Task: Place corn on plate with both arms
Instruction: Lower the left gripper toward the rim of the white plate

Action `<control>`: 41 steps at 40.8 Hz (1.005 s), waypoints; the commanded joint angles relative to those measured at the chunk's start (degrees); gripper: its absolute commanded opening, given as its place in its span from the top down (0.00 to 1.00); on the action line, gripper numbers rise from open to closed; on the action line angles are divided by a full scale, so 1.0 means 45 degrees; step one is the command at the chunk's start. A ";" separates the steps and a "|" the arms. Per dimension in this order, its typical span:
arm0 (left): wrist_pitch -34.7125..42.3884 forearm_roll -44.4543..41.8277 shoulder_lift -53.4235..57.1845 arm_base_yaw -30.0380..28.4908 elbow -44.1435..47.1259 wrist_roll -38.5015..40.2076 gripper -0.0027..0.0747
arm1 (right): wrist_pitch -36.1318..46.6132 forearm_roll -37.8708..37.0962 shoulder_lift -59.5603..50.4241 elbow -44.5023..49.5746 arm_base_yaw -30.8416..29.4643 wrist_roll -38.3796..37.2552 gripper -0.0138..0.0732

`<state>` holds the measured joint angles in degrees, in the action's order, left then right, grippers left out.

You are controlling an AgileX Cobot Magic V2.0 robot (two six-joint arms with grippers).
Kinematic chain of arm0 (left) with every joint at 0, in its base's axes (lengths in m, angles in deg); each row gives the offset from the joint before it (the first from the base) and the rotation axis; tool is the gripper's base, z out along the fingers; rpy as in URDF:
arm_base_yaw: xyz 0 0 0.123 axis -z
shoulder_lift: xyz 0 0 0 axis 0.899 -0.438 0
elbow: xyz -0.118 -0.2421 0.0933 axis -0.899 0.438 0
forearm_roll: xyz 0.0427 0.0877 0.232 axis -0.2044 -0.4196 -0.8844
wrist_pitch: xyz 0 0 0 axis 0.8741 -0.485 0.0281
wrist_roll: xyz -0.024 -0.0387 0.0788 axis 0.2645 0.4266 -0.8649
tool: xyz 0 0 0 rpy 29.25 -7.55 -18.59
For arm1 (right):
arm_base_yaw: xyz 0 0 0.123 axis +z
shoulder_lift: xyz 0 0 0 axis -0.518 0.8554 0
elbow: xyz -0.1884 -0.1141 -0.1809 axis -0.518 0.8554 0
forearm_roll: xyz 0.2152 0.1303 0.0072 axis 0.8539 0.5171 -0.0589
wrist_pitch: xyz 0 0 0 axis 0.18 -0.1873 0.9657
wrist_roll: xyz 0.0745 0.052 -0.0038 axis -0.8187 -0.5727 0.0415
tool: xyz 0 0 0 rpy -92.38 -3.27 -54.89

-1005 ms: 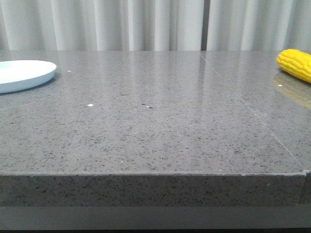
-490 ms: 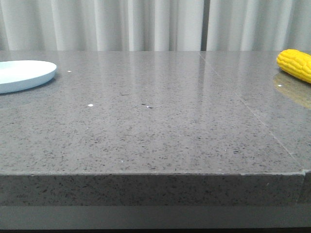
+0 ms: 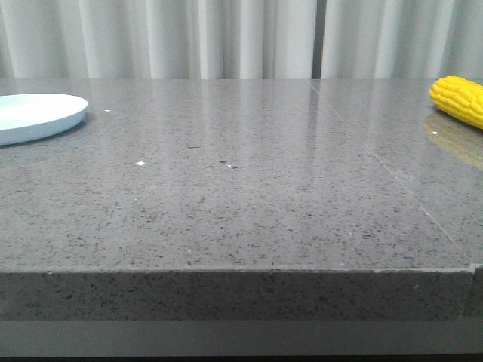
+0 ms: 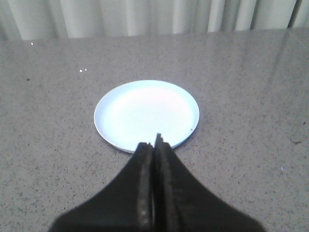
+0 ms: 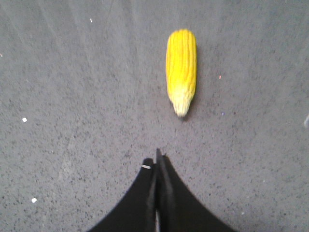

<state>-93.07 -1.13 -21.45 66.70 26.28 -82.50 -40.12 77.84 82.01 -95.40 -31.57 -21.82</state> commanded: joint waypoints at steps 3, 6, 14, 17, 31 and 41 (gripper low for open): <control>0.0851 0.0132 -0.0807 0.0087 -0.0372 0.0002 0.99 | 0.0698 0.0007 0.0829 -0.0322 -0.0068 0.0113 0.92; 0.0825 0.0055 -0.1056 0.0087 -0.0372 0.0002 0.99 | 0.0698 0.0007 0.1109 -0.0322 -0.0068 0.0227 0.91; 0.0652 -0.0514 -0.1611 0.0087 -0.0372 0.0002 0.74 | 0.0688 0.0007 0.1411 -0.0322 -0.0068 0.0745 0.66; 0.0652 -0.0428 -0.1735 0.0087 -0.0372 0.0002 0.53 | 0.0688 0.0007 0.1411 -0.0322 -0.0068 0.0745 0.42; -0.0197 -0.0514 -0.2676 0.0087 -0.0726 0.0002 0.29 | 0.0735 0.0023 0.1411 -0.0322 -0.0068 0.0734 0.11; -0.1824 -0.1274 -0.4969 0.0087 -0.2536 0.0002 0.29 | 0.0735 0.0023 0.1411 -0.0322 -0.0068 0.0734 0.11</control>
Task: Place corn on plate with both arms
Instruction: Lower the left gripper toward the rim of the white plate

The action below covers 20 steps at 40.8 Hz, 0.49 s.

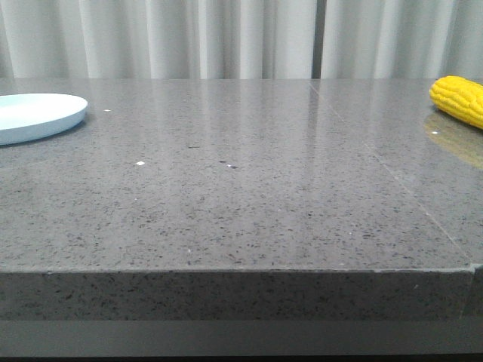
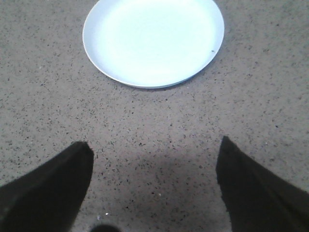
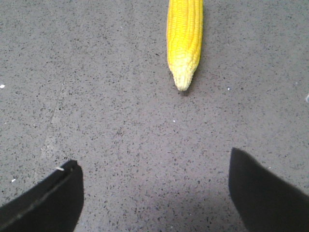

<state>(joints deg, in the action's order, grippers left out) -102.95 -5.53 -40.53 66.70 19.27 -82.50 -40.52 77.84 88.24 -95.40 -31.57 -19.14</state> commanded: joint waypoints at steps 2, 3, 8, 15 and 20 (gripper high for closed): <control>0.0196 -0.0325 -0.1200 0.0063 -0.1322 0.0002 0.29 | 0.0822 0.0023 0.0028 -0.0322 -0.0068 0.0137 0.11; 0.0087 -0.0325 -0.1523 0.0031 -0.1574 0.0002 0.29 | 0.0822 0.0023 0.0028 -0.0322 -0.0068 0.0137 0.11; -0.0202 -0.0325 -0.2935 -0.0649 -0.2597 0.0002 0.29 | 0.0822 0.0023 0.0028 -0.0322 -0.0068 0.0137 0.11; -0.0635 0.1058 -0.4835 -0.2282 -0.3788 -0.0823 0.29 | 0.0822 0.0023 0.0028 -0.0322 -0.0068 0.0137 0.11; -0.0884 0.3824 -0.5979 -0.3432 -0.4571 -0.2700 0.29 | 0.0822 0.0023 0.0028 -0.0322 -0.0068 0.0137 0.11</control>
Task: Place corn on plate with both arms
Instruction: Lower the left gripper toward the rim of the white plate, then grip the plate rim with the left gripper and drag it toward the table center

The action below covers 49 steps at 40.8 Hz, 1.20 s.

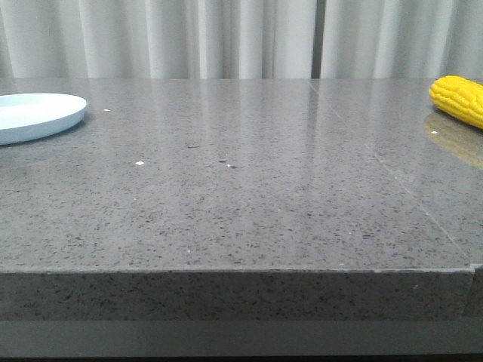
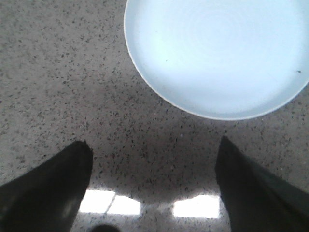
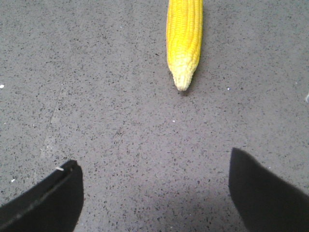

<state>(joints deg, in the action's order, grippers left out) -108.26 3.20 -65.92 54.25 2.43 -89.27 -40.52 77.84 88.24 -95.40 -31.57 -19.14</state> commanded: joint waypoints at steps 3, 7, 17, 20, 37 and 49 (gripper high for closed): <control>0.0330 0.3191 -0.1112 -0.1154 -0.1308 -0.1884 0.29 | 0.0822 0.0023 0.0028 -0.0322 -0.0068 0.0137 0.11; 0.0390 0.3356 -0.2004 -0.1356 -0.1890 -0.1904 0.29 | 0.0837 0.0023 0.0028 -0.0322 -0.0068 0.0137 0.11; 0.0395 0.3550 -0.4030 -0.1254 -0.3361 -0.1904 0.36 | 0.0837 0.0023 0.0028 -0.0322 -0.0068 0.0137 0.11; 0.0395 0.3550 -0.4512 -0.1254 -0.3708 -0.1904 0.38 | 0.0837 0.0023 0.0028 -0.0322 -0.0068 0.0137 0.11; 0.0623 0.3709 -0.6033 -0.1254 -0.4855 -0.1904 0.51 | 0.0837 0.0023 0.0028 -0.0322 -0.0068 0.0137 0.11; 0.0388 0.3704 -0.6109 -0.1254 -0.4855 -0.1904 0.81 | 0.0837 0.0023 0.0028 -0.0322 -0.0068 0.0137 0.11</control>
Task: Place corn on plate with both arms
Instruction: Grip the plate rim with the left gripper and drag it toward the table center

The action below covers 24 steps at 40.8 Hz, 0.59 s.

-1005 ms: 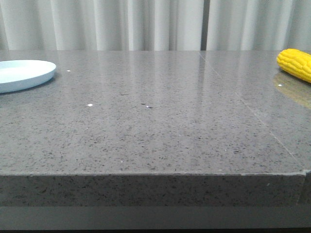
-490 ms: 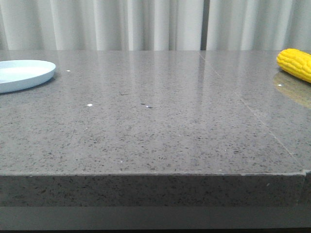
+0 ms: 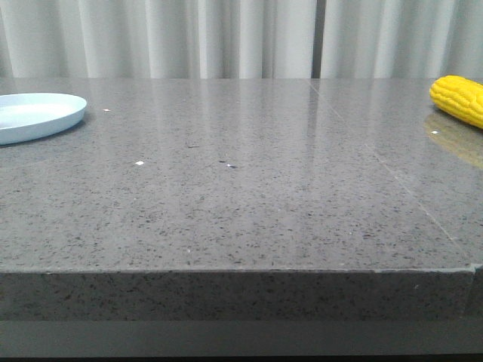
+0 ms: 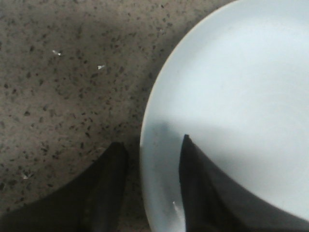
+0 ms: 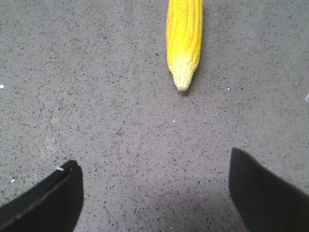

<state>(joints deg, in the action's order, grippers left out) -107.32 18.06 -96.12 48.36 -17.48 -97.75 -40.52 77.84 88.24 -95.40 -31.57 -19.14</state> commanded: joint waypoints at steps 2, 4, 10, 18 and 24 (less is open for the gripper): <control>0.0096 0.0402 0.0602 0.0056 -0.0431 -0.0021 0.88 | 0.0837 0.0023 0.0028 -0.0322 -0.0068 0.0137 0.11; 0.0058 0.0402 0.0602 0.0056 -0.0431 -0.0021 0.95 | 0.0837 0.0023 0.0028 -0.0322 -0.0068 0.0137 0.11; -0.0012 0.0434 0.0602 0.0056 -0.0431 -0.0021 0.99 | 0.0837 0.0023 0.0028 -0.0322 -0.0068 0.0137 0.11; -0.0536 0.1612 0.0648 0.0134 -0.0697 -0.0422 0.99 | 0.0837 0.0023 0.0028 -0.0322 -0.0068 0.0137 0.11; -0.1555 0.2343 0.0648 0.0611 -0.1546 -0.0963 0.99 | 0.0837 0.0023 0.0028 -0.0322 -0.0068 0.0137 0.11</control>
<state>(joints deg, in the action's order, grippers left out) -112.70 24.02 -96.12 49.31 -20.59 -100.88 -40.52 77.84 88.24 -95.40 -31.57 -19.14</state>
